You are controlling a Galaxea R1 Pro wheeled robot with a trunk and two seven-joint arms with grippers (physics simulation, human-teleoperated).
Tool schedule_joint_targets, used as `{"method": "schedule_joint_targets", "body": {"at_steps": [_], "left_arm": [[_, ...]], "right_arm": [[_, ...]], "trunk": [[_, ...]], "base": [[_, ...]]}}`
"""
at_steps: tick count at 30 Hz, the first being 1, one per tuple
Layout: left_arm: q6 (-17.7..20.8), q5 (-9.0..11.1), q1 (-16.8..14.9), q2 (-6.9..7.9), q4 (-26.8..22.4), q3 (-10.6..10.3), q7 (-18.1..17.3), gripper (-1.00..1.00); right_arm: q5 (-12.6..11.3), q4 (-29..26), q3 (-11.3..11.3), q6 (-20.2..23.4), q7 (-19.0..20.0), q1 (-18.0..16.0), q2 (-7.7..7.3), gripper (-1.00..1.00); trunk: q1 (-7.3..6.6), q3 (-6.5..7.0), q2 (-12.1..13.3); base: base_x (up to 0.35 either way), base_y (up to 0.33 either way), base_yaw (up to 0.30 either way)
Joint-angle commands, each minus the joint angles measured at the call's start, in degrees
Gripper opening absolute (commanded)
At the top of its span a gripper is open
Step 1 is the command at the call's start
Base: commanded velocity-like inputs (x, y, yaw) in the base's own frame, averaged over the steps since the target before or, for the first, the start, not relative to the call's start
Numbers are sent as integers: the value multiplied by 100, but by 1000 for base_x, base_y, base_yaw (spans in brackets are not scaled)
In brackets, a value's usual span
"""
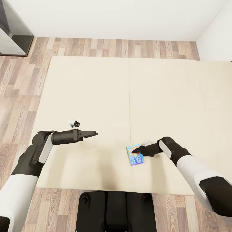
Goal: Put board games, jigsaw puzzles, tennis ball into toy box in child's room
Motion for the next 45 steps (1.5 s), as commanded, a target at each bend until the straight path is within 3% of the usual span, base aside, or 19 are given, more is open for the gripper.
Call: {"method": "schedule_joint_targets", "body": {"at_steps": [1,19,32,39,45], "left_arm": [[49,16,-3,5,1,-8,-8,100],[45,16,-3,5,2,-20,-8,100],[46,16,-3,5,3,-26,-8,100],[44,-9,-3,31,11,-30,1,100],[44,-3,-3,40,11,-22,-5,100]], "right_arm": [[31,-5,25,-11,39,-3,-2,100],[36,-11,32,-184,32,-3,-10,100],[33,-8,31,-580,33,-3,-2,100],[2,146,21,-498,187,37,1,100],[37,47,-5,-454,72,17,34,100]], "trunk": [[3,-6,-9],[3,-6,-9],[3,-6,-9],[3,-6,-9],[3,-6,-9]], "base": [[0,0,0],[0,0,0],[0,0,0],[0,0,0],[0,0,0]]}}
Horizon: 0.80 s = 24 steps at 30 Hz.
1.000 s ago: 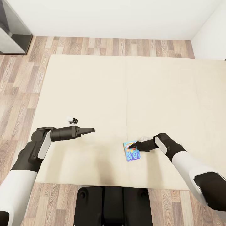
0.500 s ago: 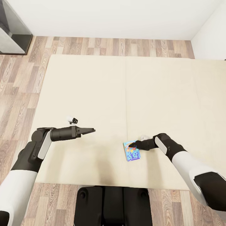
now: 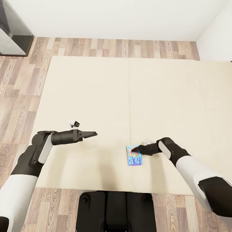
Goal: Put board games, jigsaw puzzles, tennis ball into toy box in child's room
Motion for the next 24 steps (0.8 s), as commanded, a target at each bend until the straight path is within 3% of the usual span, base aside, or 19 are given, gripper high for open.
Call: {"method": "schedule_joint_targets", "body": {"at_steps": [1,16,24], "left_arm": [[47,17,-3,6,0,-10,-8,100],[47,17,-3,13,0,-14,-10,100],[47,15,-3,14,0,-15,-10,100]], "right_arm": [[47,-9,23,-25,25,-4,-9,100],[49,-22,19,-30,16,-6,-28,100],[286,-22,19,-28,15,-6,-33,100]], "trunk": [[4,-6,-9],[4,-6,-9],[4,-6,-9]], "base": [[0,0,0],[0,14,0],[0,39,0]]}}
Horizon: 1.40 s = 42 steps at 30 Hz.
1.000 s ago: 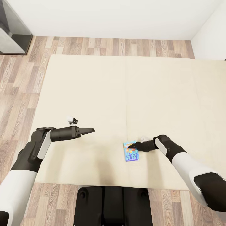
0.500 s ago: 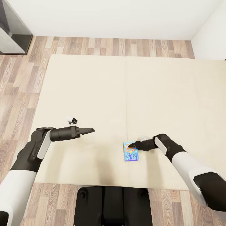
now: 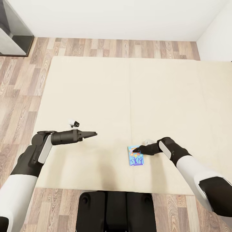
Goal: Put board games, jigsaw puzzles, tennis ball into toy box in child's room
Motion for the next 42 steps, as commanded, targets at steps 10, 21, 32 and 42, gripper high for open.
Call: {"method": "schedule_joint_targets", "body": {"at_steps": [10,21,32,42], "left_arm": [[46,15,-4,4,1,-7,-8,100],[46,13,-4,4,1,-6,-8,100],[46,18,-2,4,1,-4,-8,100],[46,16,-4,4,1,-10,-8,100]], "right_arm": [[110,-2,27,-5,29,1,2,100],[-255,-2,27,-5,29,1,1,100],[-262,-2,25,-5,29,1,10,100],[-263,-2,27,-5,29,1,0,100]], "trunk": [[5,-7,-7],[5,-7,-7],[5,-7,-7],[5,-7,-7]], "base": [[0,30,0],[0,20,-4],[0,1,-11],[0,0,0]]}}
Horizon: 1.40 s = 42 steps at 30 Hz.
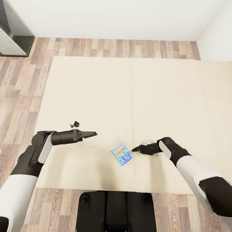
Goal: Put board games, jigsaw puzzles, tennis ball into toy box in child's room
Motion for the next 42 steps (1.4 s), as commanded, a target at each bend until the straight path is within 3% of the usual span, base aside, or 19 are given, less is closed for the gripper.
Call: {"method": "schedule_joint_targets", "body": {"at_steps": [1,42], "left_arm": [[47,15,-4,4,1,-10,-8,100],[47,17,-4,5,1,-5,-8,100]], "right_arm": [[9,-4,23,-19,31,-2,-4,100],[17,-4,23,-24,416,-2,0,100]], "trunk": [[4,-6,-8],[4,25,-8]], "base": [[0,0,0],[0,12,-19]]}}
